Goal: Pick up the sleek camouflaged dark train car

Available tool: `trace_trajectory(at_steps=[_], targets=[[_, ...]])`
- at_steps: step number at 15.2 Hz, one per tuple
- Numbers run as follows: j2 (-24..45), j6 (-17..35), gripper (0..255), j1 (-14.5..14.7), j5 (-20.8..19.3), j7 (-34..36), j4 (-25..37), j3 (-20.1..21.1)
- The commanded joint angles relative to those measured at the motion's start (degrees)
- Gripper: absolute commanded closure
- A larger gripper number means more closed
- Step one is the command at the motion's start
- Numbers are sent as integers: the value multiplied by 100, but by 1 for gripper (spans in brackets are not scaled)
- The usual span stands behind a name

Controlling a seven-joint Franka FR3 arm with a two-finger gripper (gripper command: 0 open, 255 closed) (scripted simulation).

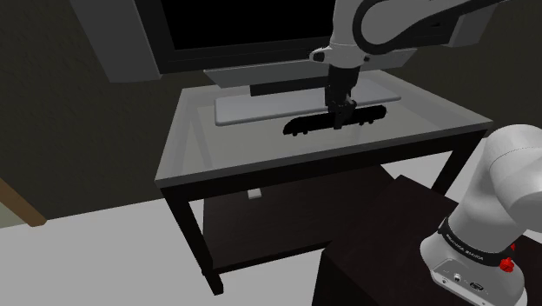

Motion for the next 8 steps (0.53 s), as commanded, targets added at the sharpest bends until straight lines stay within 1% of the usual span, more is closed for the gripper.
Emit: trace_trajectory(at_steps=[1, 8], targets=[[-40, -176, 255, -7, -1, -17, 137, -1], [-122, -735, 255, 5, 22, -14, 615, 41]])
